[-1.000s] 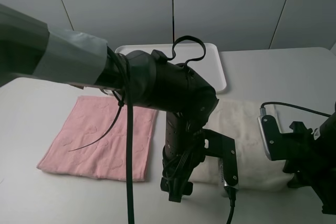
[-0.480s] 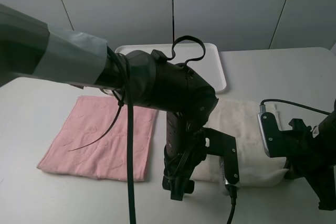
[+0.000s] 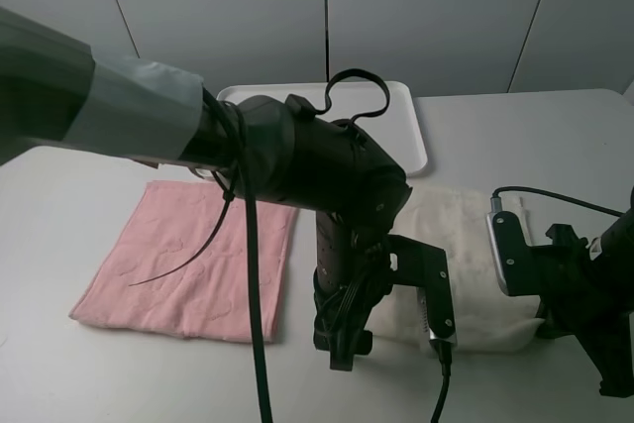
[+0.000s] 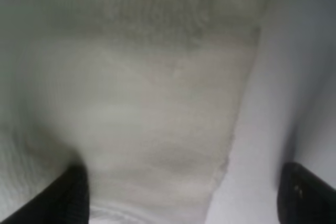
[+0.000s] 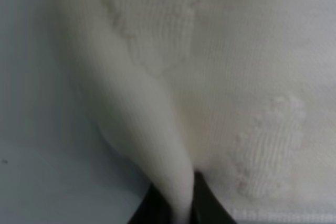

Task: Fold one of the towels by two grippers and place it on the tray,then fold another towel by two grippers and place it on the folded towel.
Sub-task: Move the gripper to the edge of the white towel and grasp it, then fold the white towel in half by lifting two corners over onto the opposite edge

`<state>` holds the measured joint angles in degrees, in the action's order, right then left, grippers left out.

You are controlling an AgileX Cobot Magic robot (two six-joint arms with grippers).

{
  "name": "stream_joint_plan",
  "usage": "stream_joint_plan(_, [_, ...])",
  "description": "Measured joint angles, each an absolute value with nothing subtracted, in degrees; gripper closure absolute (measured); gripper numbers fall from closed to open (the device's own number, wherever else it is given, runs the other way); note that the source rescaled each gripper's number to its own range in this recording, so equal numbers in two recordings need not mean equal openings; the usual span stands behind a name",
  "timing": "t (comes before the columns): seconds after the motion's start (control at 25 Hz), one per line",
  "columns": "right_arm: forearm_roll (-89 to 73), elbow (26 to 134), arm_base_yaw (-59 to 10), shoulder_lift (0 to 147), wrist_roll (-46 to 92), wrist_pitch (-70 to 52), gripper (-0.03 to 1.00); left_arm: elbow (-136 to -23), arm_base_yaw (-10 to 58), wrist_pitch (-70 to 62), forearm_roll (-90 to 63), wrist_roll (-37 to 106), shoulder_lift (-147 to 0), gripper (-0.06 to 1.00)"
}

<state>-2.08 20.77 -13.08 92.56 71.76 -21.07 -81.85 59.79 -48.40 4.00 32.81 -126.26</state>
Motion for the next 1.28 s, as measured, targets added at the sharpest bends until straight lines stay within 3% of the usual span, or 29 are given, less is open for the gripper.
stream_joint_plan(0.08, [-2.08,20.77,-13.08,92.56,71.76,-21.07,0.96,-81.85,59.79,-48.40,5.09,32.13,-126.26,0.23])
stream_joint_plan(0.28, [-2.08,20.77,-13.08,92.56,71.76,-21.07,0.96,-81.85,59.79,-48.40,5.61,31.80,-126.26,0.78])
stream_joint_plan(0.36, [-2.08,20.77,-13.08,92.56,70.49,-21.07,0.96,-81.85,59.79,-48.32,5.69,31.80,-126.26,0.91])
stream_joint_plan(0.76, [-4.12,20.49,-13.08,90.88,63.72,-20.65,0.97,-81.85,59.79,-48.27,6.04,31.67,-126.26,0.94])
stream_joint_plan(1.28, [-6.80,19.91,-13.08,76.80,52.13,-27.71,0.97,-81.85,59.39,-44.71,5.68,31.67,-120.05,0.94])
